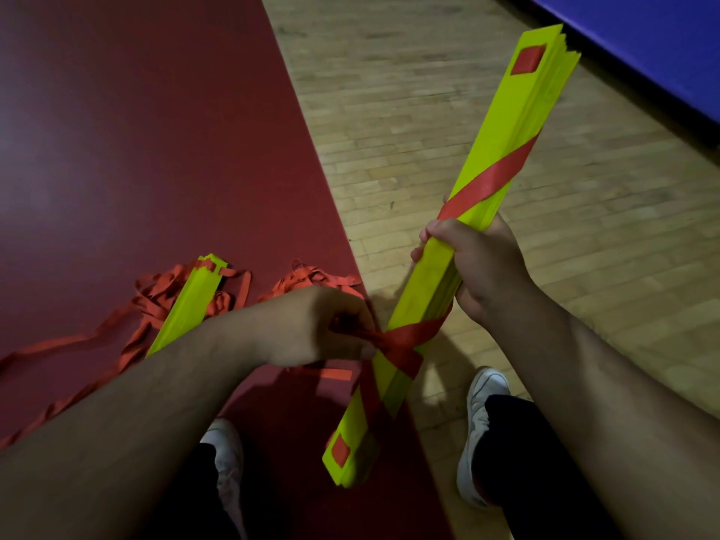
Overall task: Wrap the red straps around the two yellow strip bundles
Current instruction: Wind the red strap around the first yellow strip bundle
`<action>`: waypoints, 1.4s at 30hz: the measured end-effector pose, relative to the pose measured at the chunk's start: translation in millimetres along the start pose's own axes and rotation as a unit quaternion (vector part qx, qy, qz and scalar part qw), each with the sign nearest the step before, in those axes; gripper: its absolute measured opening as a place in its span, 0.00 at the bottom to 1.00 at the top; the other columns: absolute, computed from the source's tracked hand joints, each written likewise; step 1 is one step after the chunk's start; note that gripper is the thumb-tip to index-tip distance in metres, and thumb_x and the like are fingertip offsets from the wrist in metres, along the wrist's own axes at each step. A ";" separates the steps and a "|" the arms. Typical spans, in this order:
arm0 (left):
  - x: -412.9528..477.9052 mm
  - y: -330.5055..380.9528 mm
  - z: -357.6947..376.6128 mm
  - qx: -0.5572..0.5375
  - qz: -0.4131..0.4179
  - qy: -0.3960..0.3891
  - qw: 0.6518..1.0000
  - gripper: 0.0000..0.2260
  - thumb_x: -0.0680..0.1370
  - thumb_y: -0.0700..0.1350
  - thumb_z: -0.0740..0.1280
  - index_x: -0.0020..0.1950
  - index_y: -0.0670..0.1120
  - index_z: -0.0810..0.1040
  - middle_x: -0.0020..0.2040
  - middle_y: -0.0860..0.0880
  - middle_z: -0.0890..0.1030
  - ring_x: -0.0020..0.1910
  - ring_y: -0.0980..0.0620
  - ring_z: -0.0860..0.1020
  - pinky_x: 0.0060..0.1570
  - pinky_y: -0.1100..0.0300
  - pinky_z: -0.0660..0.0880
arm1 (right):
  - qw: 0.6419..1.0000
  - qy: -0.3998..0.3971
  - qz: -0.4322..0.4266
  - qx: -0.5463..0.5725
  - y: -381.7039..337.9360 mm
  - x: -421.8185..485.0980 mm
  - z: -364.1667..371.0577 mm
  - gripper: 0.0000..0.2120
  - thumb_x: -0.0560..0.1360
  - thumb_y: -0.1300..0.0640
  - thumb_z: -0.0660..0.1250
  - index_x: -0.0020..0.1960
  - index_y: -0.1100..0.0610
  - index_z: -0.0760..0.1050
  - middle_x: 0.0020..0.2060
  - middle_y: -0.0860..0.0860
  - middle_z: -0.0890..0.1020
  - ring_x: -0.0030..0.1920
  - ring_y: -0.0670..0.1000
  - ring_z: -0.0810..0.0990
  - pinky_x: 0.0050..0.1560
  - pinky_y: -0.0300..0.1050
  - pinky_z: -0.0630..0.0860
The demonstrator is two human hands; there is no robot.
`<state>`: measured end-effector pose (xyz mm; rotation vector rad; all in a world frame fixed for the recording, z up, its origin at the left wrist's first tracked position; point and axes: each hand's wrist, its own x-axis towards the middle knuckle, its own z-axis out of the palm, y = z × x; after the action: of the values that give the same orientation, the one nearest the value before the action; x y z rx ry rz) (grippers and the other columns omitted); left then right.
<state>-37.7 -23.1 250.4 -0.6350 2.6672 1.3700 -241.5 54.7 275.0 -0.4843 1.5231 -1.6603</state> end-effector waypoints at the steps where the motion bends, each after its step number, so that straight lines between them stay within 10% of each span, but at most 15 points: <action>1: -0.3 0.3 -0.4 0.008 0.005 -0.004 1.000 0.03 0.76 0.49 0.73 0.47 0.51 0.82 0.39 0.55 0.82 0.37 0.60 0.79 0.39 0.60 0.75 | 1.000 -0.002 0.003 0.001 0.9 0.1 -0.2 0.10 0.73 0.70 0.67 0.49 0.57 0.73 0.36 0.59 0.77 0.31 0.59 0.81 0.38 0.56 0.79; 5: -0.2 6.1 2.6 0.064 0.110 0.050 0.991 0.07 0.78 0.48 0.68 0.44 0.47 0.82 0.43 0.53 0.81 0.45 0.55 0.79 0.48 0.56 0.74 | 1.000 0.002 0.013 -0.003 4.7 1.5 -1.5 0.12 0.69 0.68 0.69 0.51 0.58 0.73 0.35 0.58 0.78 0.31 0.58 0.81 0.40 0.59 0.79; 11: -3.1 -0.1 8.3 -0.029 0.007 0.028 0.999 0.02 0.80 0.47 0.65 0.50 0.52 0.78 0.38 0.47 0.83 0.35 0.53 0.80 0.37 0.60 0.74 | 1.000 0.030 0.000 -0.003 3.3 6.9 -6.9 0.14 0.69 0.70 0.68 0.52 0.59 0.72 0.35 0.59 0.77 0.29 0.56 0.81 0.40 0.60 0.79; 16: -4.1 -0.5 5.5 0.058 0.058 0.048 0.995 0.18 0.70 0.41 0.60 0.57 0.52 0.77 0.47 0.55 0.81 0.40 0.65 0.76 0.39 0.71 0.69 | 0.999 0.040 0.000 -0.023 2.8 7.4 -9.3 0.14 0.70 0.69 0.69 0.53 0.60 0.72 0.38 0.61 0.77 0.29 0.57 0.81 0.37 0.55 0.79; 23: -5.4 -8.4 8.9 0.144 0.053 0.092 0.984 0.15 0.69 0.51 0.52 0.52 0.55 0.72 0.32 0.56 0.72 0.29 0.57 0.69 0.30 0.59 0.61 | 0.998 0.034 -0.012 -0.053 3.7 4.1 -4.4 0.12 0.73 0.71 0.69 0.52 0.59 0.73 0.37 0.59 0.79 0.28 0.54 0.82 0.33 0.50 0.80; 32: -5.4 -2.5 12.2 -0.033 -0.032 -0.048 0.998 0.17 0.69 0.35 0.60 0.49 0.54 0.77 0.40 0.55 0.81 0.37 0.62 0.77 0.37 0.65 0.71 | 0.998 0.031 -0.008 -0.048 -0.9 8.3 -13.7 0.13 0.73 0.70 0.68 0.55 0.61 0.72 0.37 0.60 0.78 0.30 0.57 0.82 0.34 0.51 0.80; 38: -1.9 -2.7 11.1 -0.081 -0.064 -0.021 0.994 0.14 0.79 0.56 0.61 0.43 0.49 0.78 0.31 0.56 0.75 0.30 0.60 0.71 0.35 0.64 0.68 | 0.998 0.033 -0.001 -0.048 -3.1 9.3 -18.9 0.16 0.70 0.68 0.69 0.56 0.63 0.72 0.41 0.63 0.77 0.31 0.58 0.82 0.35 0.52 0.80; 42: -0.7 -4.6 9.2 -0.008 -0.039 -0.038 0.998 0.11 0.82 0.49 0.64 0.40 0.52 0.76 0.34 0.51 0.76 0.31 0.60 0.71 0.34 0.66 0.67 | 1.000 0.004 0.010 -0.014 -6.6 5.4 -17.3 0.13 0.70 0.69 0.68 0.52 0.60 0.71 0.38 0.61 0.76 0.30 0.57 0.80 0.35 0.51 0.79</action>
<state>-36.3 -18.0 241.6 -0.6681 2.5473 1.3668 -259.6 61.2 276.6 -0.4768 1.5537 -1.6302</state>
